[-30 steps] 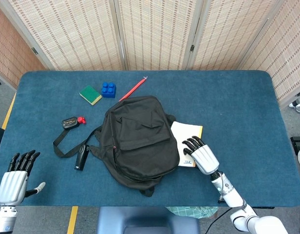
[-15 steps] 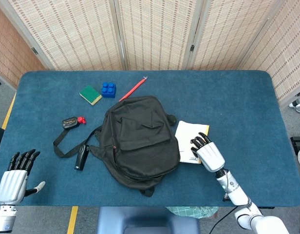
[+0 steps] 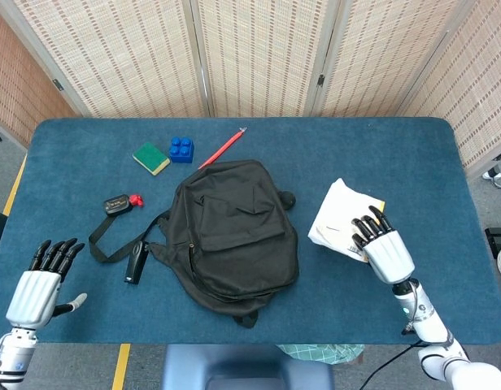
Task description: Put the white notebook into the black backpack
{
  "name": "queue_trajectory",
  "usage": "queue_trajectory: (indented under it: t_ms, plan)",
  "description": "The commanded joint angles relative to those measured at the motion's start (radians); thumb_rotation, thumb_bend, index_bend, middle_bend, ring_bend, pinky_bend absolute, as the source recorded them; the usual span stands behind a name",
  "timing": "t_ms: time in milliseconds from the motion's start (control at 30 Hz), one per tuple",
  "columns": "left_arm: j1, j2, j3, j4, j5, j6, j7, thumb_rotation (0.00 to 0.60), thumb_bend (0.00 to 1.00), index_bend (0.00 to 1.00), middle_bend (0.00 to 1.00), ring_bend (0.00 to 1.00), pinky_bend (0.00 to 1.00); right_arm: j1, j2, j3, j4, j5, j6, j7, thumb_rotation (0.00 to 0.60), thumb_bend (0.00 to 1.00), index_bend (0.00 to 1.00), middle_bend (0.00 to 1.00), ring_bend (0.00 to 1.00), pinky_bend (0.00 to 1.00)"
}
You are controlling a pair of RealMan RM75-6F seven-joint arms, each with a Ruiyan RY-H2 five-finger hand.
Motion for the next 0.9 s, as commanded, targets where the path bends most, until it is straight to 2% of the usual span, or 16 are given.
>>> queue_trajectory:
  t_ms: [33, 233, 500, 633, 900]
  plan:
    - [-0.080, 0.032, -0.011, -0.029, 0.048, -0.085, -0.020, 0.600, 0.22, 0.14, 0.11, 0.12, 0.00, -0.011, 0.097, 0.023, -0.083, -0.004, 0.104, -0.057, 0.600, 0.44, 0.77, 0.42, 0.36, 0.22]
    - [-0.204, 0.045, -0.030, -0.073, 0.086, -0.222, -0.013, 0.600, 0.22, 0.15, 0.11, 0.12, 0.00, -0.006, 0.249, 0.028, -0.317, -0.043, 0.165, -0.185, 0.600, 0.44, 0.77, 0.42, 0.37, 0.22]
    - [-0.377, -0.013, -0.062, -0.120, 0.081, -0.425, 0.006, 0.600, 0.22, 0.15, 0.11, 0.12, 0.00, -0.004, 0.407, 0.019, -0.603, -0.107, 0.142, -0.378, 0.600, 0.44, 0.77, 0.42, 0.37, 0.22]
    - [-0.446, -0.061, -0.074, -0.132, 0.050, -0.515, 0.031, 0.600, 0.22, 0.15, 0.11, 0.12, 0.00, -0.009, 0.434, 0.019, -0.656, -0.120, 0.121, -0.411, 0.600, 0.44, 0.77, 0.42, 0.36, 0.22]
    - [-0.564, -0.190, -0.099, -0.090, -0.067, -0.667, 0.089, 0.600, 0.22, 0.16, 0.11, 0.11, 0.00, -0.016, 0.444, 0.024, -0.677, -0.138, 0.090, -0.429, 0.600, 0.44, 0.77, 0.42, 0.37, 0.22]
